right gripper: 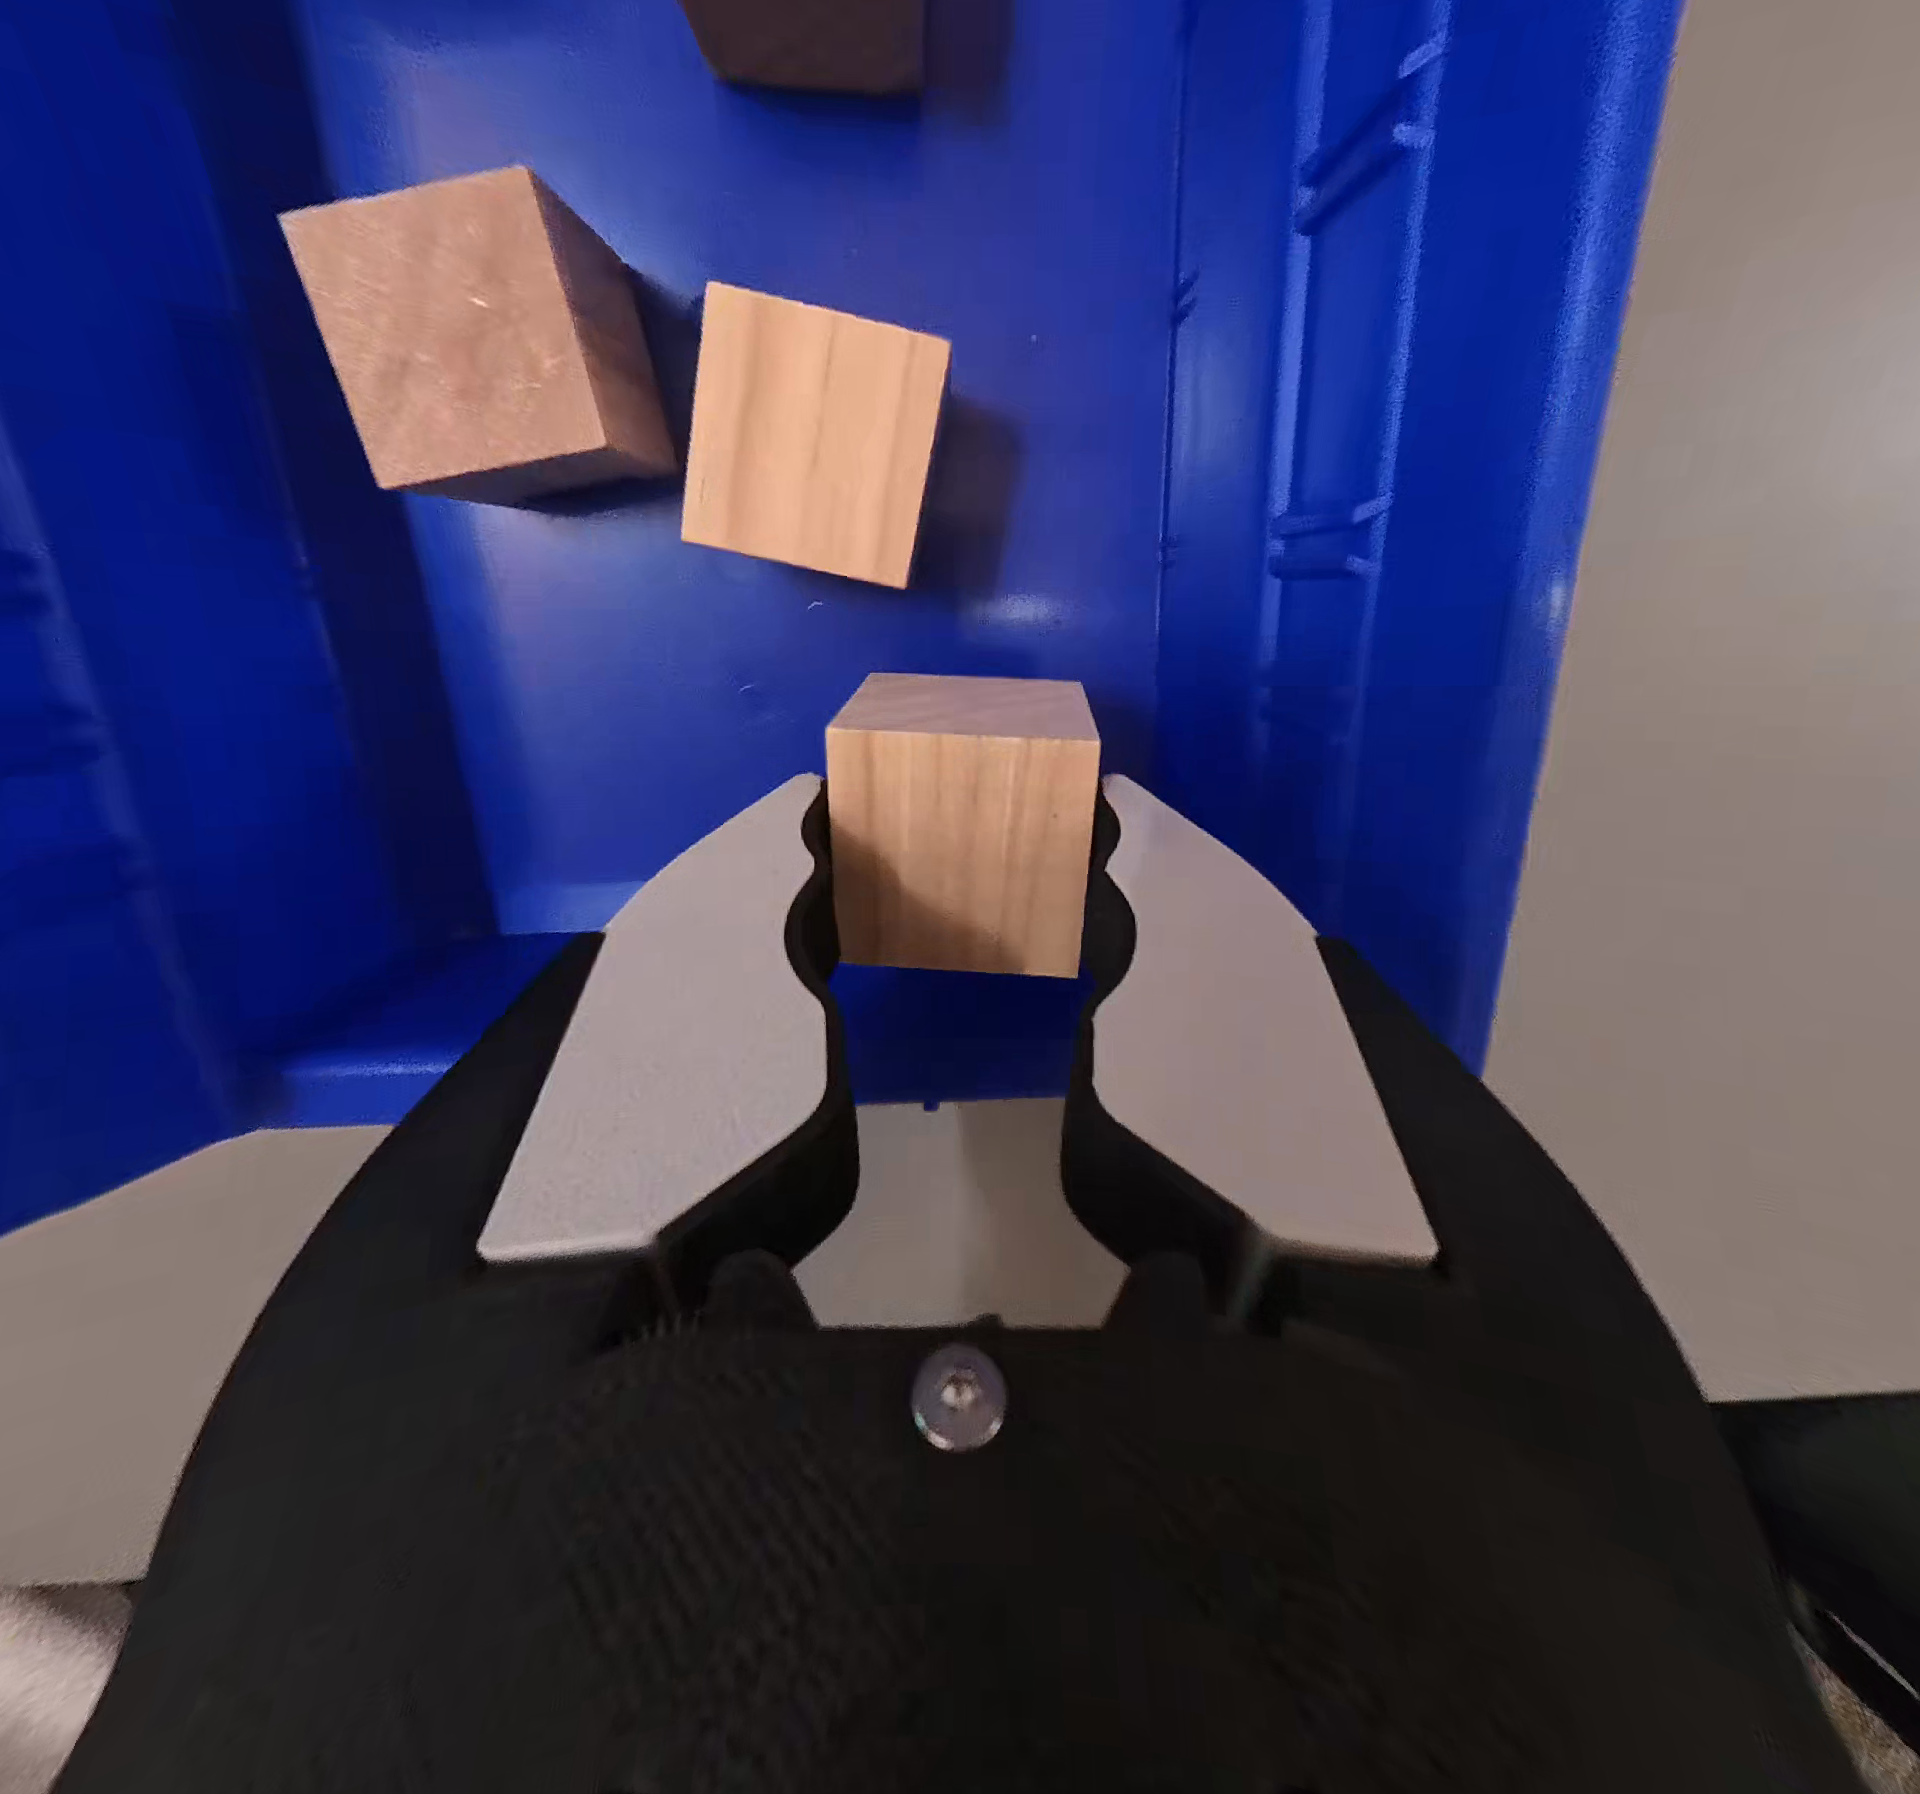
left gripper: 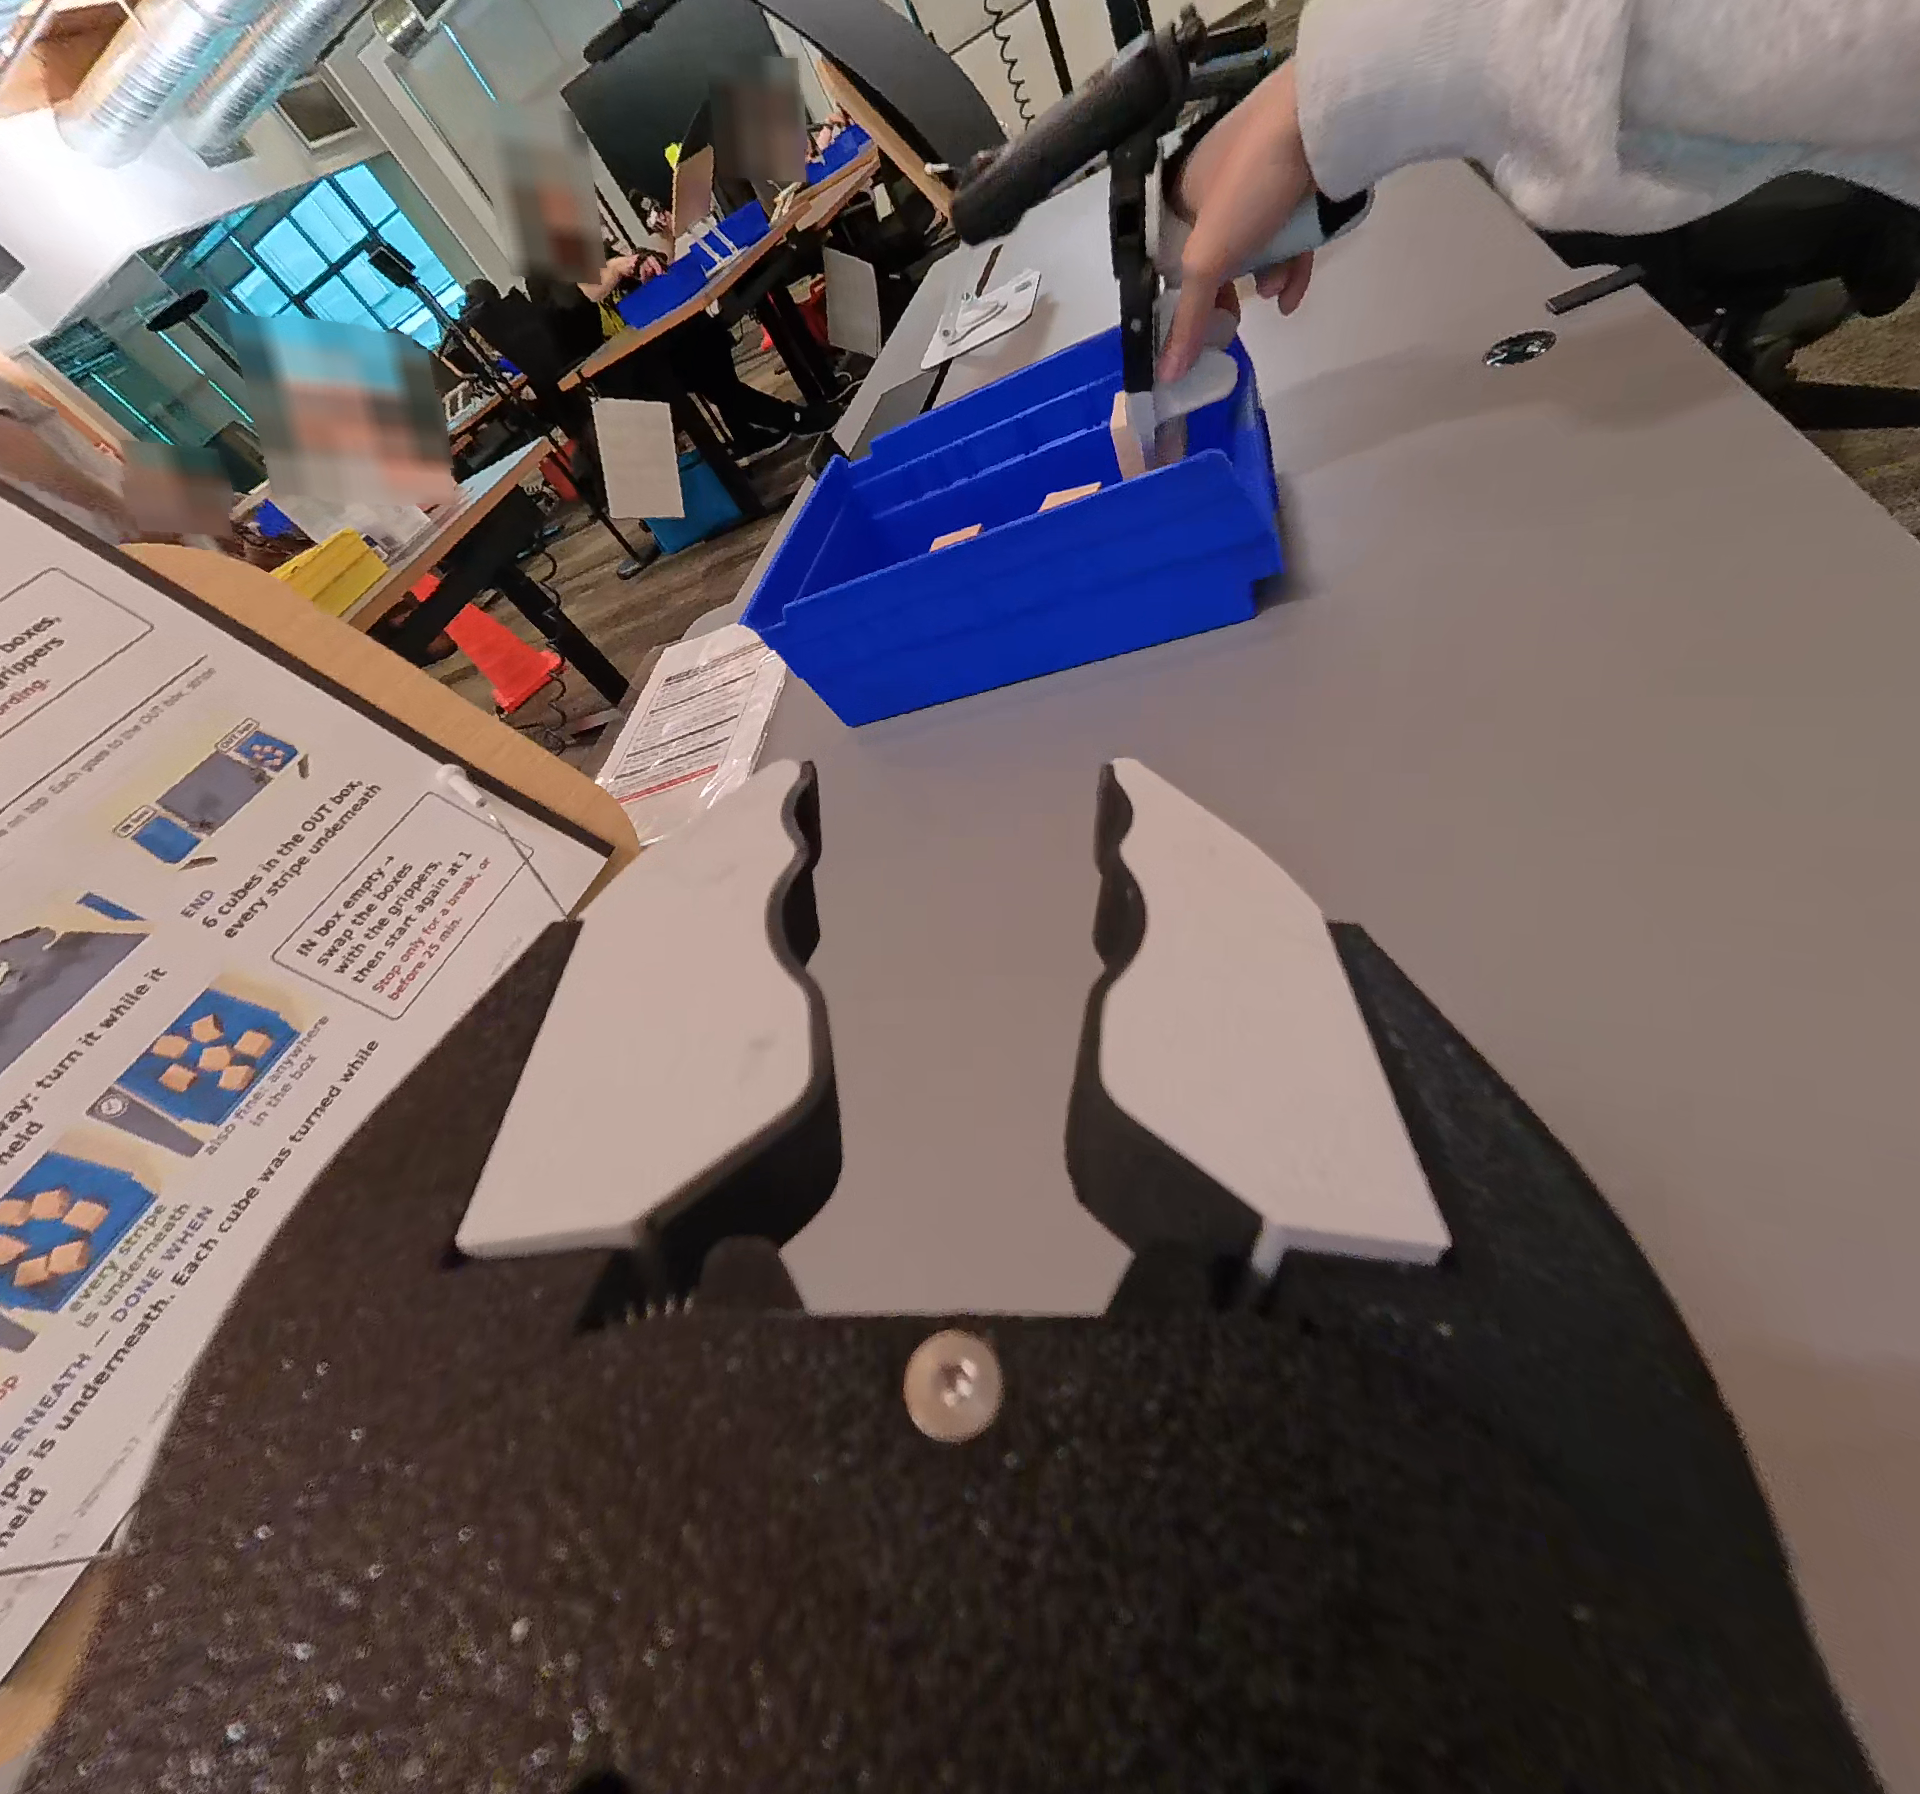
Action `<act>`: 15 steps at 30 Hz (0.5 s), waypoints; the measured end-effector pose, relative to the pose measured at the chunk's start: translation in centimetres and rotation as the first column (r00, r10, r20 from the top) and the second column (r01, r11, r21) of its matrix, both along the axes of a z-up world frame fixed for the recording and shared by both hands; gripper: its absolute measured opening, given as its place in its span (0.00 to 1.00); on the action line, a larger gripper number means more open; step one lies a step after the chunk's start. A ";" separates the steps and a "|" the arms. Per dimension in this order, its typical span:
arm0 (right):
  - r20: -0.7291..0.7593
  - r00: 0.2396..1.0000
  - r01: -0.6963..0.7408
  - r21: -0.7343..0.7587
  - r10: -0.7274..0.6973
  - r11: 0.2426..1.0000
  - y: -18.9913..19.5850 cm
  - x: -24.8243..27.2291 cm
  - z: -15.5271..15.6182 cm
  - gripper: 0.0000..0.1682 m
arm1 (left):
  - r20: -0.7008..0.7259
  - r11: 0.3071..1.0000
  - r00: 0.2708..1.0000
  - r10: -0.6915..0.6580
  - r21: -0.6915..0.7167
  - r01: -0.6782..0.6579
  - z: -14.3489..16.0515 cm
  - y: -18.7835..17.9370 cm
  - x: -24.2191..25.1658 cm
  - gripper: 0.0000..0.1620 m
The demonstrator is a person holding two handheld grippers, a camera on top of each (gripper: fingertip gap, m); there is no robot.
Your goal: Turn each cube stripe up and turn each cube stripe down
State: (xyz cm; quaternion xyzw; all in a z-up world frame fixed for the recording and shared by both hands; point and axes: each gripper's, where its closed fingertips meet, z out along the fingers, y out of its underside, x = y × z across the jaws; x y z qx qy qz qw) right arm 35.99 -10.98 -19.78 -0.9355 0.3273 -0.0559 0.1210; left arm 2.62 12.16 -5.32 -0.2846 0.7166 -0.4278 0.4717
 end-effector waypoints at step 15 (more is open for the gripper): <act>-0.058 0.998 -0.040 -0.038 0.038 0.998 0.6 -0.3 -2.8 0.27 | 0.013 1.000 1.000 0.015 -0.021 -0.015 0.5 0.8 -0.2 0.30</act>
